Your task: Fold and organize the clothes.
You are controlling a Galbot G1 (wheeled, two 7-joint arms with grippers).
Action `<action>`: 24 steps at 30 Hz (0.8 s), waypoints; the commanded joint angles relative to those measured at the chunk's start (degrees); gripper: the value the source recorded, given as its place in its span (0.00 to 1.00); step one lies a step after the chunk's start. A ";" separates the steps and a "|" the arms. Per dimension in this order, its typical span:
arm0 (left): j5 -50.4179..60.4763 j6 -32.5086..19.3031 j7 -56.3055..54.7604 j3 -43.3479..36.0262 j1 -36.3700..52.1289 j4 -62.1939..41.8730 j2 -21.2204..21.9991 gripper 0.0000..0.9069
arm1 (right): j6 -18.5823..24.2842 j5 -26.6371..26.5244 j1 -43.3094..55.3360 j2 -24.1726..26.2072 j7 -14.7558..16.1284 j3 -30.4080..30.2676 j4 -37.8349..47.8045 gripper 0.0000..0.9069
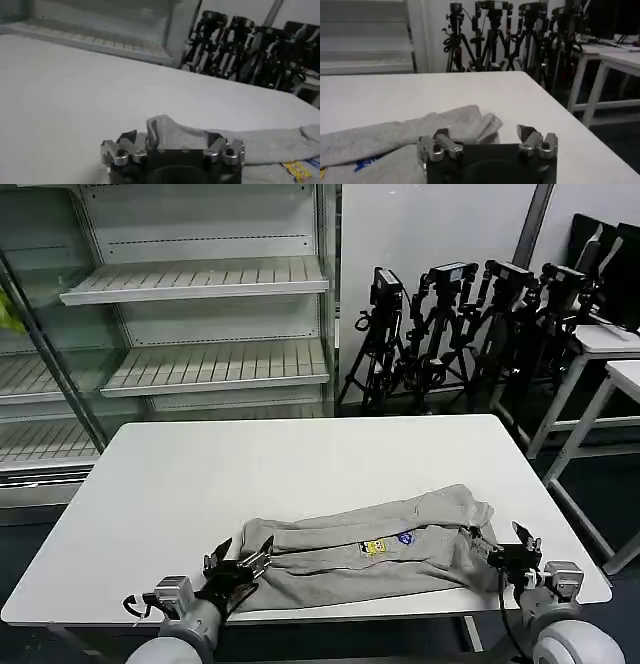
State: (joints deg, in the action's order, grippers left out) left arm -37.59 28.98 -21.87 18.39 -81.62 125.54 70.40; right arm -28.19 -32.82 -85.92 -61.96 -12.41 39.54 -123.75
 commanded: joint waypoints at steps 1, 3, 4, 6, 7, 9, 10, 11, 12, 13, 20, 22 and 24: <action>1.50 -1.90 -0.86 -1.16 -0.97 -3.55 4.97 0.07 | 0.06 0.04 -1.96 -0.13 -0.01 0.94 -1.36 1.00; 1.52 -2.65 -0.83 -1.58 -1.11 -3.80 5.13 0.03 | 0.11 0.03 -2.51 -0.27 0.02 1.36 -1.54 1.00; 1.68 -2.86 -0.79 -1.93 -1.20 -4.01 5.19 0.03 | 0.14 0.03 -2.68 -0.34 0.02 1.55 -1.68 1.00; 2.57 -3.23 -0.81 -2.23 -1.18 -4.68 5.43 0.03 | 0.17 0.03 -3.00 -0.52 0.02 1.82 -1.91 1.00; 3.30 -3.36 -0.83 -2.26 -1.03 -5.41 5.55 0.03 | 0.18 0.03 -3.15 -0.61 0.02 1.94 -2.01 1.00; 3.47 -3.72 -0.87 -2.23 -0.88 -6.01 5.68 0.03 | 0.17 0.02 -3.56 -0.69 0.02 2.13 -2.43 1.00; 3.42 -3.74 -0.84 -2.21 -0.88 -6.08 5.68 0.03 | 0.16 0.03 -3.68 -0.71 0.03 2.24 -2.54 1.00; 3.39 -3.82 -0.82 -2.24 -0.93 -6.08 5.66 0.03 | 0.17 0.02 -3.77 -0.73 0.01 2.28 -2.68 1.00; 3.30 -3.85 -0.80 -2.28 -0.97 -6.01 5.67 0.03 | 0.17 0.01 -3.88 -0.75 0.00 2.40 -2.89 1.00; 3.13 -3.90 -0.77 -2.33 -1.02 -5.94 5.70 0.02 | 0.17 0.01 -3.92 -0.78 0.00 2.46 -2.97 1.00; -2.02 -4.17 -0.38 -2.00 -1.09 -4.75 6.22 0.03 | 0.13 -0.02 -4.33 -1.28 -0.33 2.73 -3.81 1.00; -3.31 -4.69 -0.10 -1.62 -1.05 -4.44 6.24 0.03 | 0.12 -0.05 -4.45 -1.41 -0.41 2.80 -4.00 1.00; -5.52 -5.52 0.32 -0.82 -1.02 -3.99 6.13 0.03 | 0.11 -0.06 -4.65 -1.53 -0.47 2.96 -4.26 1.00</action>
State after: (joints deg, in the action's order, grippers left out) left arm -38.59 24.68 -21.76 16.96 -82.55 121.53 76.06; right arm -28.07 -32.88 -90.26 -63.51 -12.89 42.46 -127.65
